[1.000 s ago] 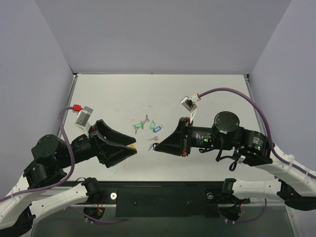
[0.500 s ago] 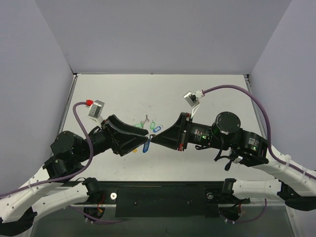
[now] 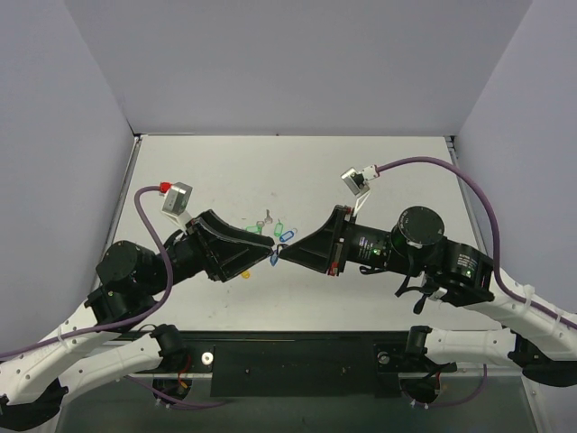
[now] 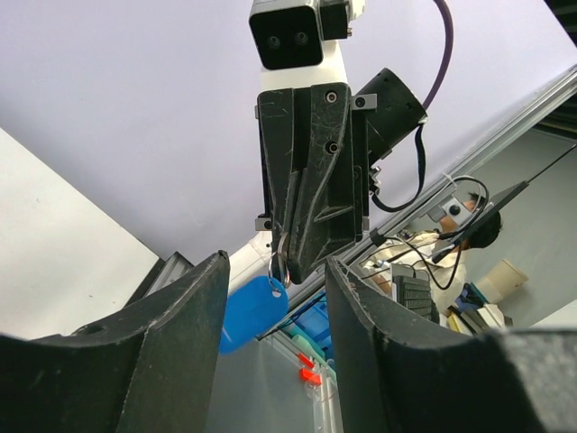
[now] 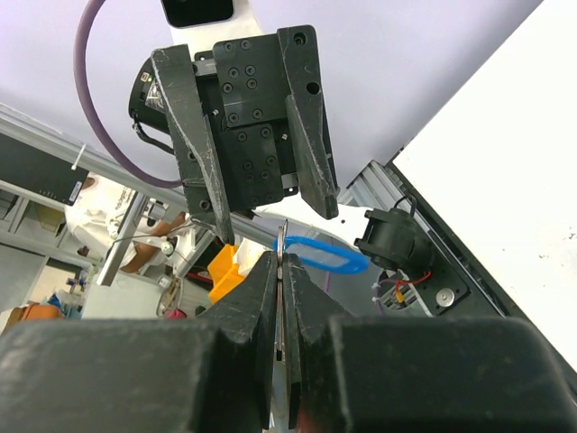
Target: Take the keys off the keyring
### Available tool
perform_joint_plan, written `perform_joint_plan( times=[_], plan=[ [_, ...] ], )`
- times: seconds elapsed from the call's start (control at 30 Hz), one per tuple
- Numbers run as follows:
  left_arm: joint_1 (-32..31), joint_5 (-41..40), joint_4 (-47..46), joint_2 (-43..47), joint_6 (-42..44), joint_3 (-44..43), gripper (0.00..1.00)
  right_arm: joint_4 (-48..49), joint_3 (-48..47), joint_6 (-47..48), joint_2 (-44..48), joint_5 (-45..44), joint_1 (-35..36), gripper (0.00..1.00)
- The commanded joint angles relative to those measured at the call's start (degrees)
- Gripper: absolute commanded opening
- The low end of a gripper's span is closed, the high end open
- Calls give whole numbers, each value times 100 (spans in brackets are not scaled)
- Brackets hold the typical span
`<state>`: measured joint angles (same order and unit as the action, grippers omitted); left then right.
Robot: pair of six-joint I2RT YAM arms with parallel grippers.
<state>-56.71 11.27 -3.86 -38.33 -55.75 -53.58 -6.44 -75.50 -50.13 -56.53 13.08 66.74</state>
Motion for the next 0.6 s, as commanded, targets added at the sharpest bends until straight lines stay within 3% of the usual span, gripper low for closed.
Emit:
perform_joint_plan(
  times=[0.0,0.57],
  plan=[
    [-33,130,-396,1,-94,-12,55,441,18,21,169,-157,-38,0],
    [-42,315,-476,-140,-156,6,47,424,36,21,187,-218,-38,0]
  ],
)
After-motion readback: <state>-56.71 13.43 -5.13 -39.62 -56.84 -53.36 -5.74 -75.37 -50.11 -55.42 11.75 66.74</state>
